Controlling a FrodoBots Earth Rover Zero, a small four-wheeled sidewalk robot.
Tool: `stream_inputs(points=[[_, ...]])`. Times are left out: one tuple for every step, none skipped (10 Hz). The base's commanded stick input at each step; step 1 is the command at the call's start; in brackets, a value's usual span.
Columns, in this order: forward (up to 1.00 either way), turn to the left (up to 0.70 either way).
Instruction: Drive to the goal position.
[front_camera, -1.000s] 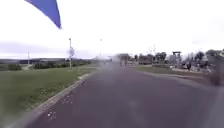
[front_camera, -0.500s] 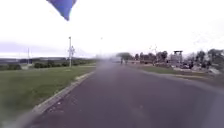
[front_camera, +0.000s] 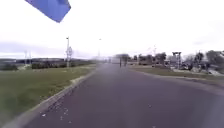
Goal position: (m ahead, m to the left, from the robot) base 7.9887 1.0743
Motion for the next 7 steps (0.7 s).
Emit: stream_inputs(points=[[0.85, -0.33], [0.85, -0.18], [0.85, -0.02], [0.85, 0.0], [0.85, 0.0], [0.85, -0.09], [0.85, -0.24]])
